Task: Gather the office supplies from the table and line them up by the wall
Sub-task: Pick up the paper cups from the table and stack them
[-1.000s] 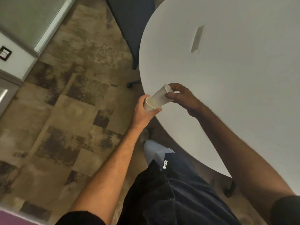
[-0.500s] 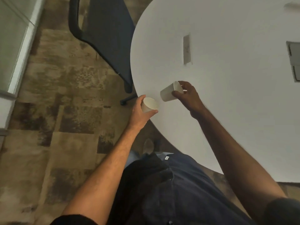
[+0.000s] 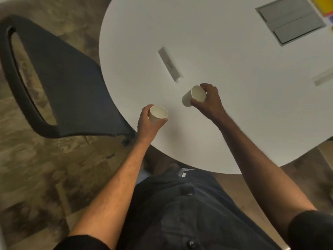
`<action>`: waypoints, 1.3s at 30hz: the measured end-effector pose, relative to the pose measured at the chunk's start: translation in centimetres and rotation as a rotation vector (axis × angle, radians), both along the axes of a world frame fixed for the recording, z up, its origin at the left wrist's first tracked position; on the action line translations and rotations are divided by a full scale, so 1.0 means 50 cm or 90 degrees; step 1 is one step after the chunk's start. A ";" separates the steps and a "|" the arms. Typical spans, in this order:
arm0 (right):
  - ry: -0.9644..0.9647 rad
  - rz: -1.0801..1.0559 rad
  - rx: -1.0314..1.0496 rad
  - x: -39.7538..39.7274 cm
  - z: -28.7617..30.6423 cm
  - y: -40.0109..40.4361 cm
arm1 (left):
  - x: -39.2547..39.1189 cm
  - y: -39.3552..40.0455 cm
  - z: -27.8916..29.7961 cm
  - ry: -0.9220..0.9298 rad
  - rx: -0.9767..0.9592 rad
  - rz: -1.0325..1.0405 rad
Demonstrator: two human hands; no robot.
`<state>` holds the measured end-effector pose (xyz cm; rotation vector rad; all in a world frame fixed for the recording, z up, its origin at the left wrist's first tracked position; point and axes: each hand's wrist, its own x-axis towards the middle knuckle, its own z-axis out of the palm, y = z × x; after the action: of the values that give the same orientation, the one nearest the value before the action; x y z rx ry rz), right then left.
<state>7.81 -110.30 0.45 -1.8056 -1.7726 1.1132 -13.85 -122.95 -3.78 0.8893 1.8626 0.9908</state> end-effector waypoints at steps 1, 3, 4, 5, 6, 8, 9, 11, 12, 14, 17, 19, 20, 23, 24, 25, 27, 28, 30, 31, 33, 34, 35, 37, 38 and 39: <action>-0.009 -0.014 -0.001 -0.006 -0.008 0.005 | -0.017 0.012 -0.001 -0.001 0.000 -0.010; -0.029 -0.036 -0.009 -0.025 -0.025 0.015 | -0.051 0.037 -0.003 -0.001 -0.006 -0.014; -0.038 -0.045 -0.016 -0.037 -0.033 0.020 | -0.068 0.046 -0.005 -0.001 -0.011 -0.012; -0.045 -0.059 -0.019 -0.047 -0.042 0.026 | -0.082 0.058 -0.008 -0.002 -0.015 -0.013; -0.051 -0.074 -0.021 -0.055 -0.050 0.033 | -0.094 0.073 -0.010 -0.004 -0.016 -0.014; -0.065 -0.092 -0.029 -0.070 -0.068 0.047 | -0.114 0.099 -0.015 -0.004 -0.015 -0.007; -0.073 -0.095 -0.033 -0.075 -0.079 0.054 | -0.122 0.110 -0.020 -0.005 -0.015 -0.003; -0.084 -0.090 -0.029 -0.087 -0.102 0.071 | -0.133 0.133 -0.029 -0.007 -0.018 0.006; -0.087 -0.088 -0.027 -0.093 -0.112 0.079 | -0.137 0.142 -0.032 -0.004 -0.021 0.007; -0.087 -0.085 -0.031 -0.099 -0.129 0.102 | -0.140 0.154 -0.043 0.009 -0.031 0.009; -0.090 -0.081 -0.031 -0.094 -0.147 0.138 | -0.134 0.162 -0.048 0.013 -0.027 -0.006; -0.097 -0.086 -0.037 -0.089 -0.157 0.164 | -0.129 0.170 -0.045 0.019 -0.029 -0.022; -0.098 -0.090 -0.042 -0.087 -0.164 0.174 | -0.127 0.172 -0.045 0.023 -0.031 -0.024; -0.096 -0.075 -0.045 -0.083 -0.179 0.201 | -0.117 0.185 -0.041 0.022 -0.038 -0.025; -0.096 -0.068 -0.044 -0.081 -0.184 0.207 | -0.114 0.189 -0.040 0.019 -0.042 -0.025; -0.096 -0.064 -0.044 -0.079 -0.189 0.211 | -0.112 0.191 -0.040 0.015 -0.045 -0.024; -0.097 -0.058 -0.053 -0.078 -0.201 0.212 | -0.106 0.190 -0.040 0.007 -0.053 -0.024; -0.097 -0.054 -0.056 -0.078 -0.206 0.211 | -0.104 0.189 -0.040 0.006 -0.055 -0.025; -0.101 -0.045 -0.059 -0.078 -0.216 0.209 | -0.100 0.186 -0.038 0.002 -0.059 -0.023; -0.102 -0.041 -0.060 -0.078 -0.220 0.208 | -0.098 0.183 -0.038 0.001 -0.061 -0.022; -0.102 -0.033 -0.060 -0.077 -0.227 0.207 | -0.095 0.175 -0.036 0.006 -0.064 -0.022; -0.104 -0.027 -0.058 -0.076 -0.230 0.207 | -0.092 0.172 -0.036 0.008 -0.066 -0.022; -0.106 -0.022 -0.054 -0.076 -0.233 0.207 | -0.090 0.168 -0.035 0.010 -0.067 -0.023; -0.112 -0.014 -0.048 -0.074 -0.236 0.207 | -0.086 0.162 -0.035 0.010 -0.070 -0.022; -0.113 -0.014 -0.047 -0.074 -0.237 0.205 | -0.086 0.158 -0.035 0.011 -0.070 -0.022; -0.111 -0.016 -0.046 -0.074 -0.236 0.203 | -0.085 0.155 -0.034 0.012 -0.070 -0.021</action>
<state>4.12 -100.13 -11.37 -2.0169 -1.8222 1.0509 -18.10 -115.21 -5.50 0.8643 1.8924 0.8545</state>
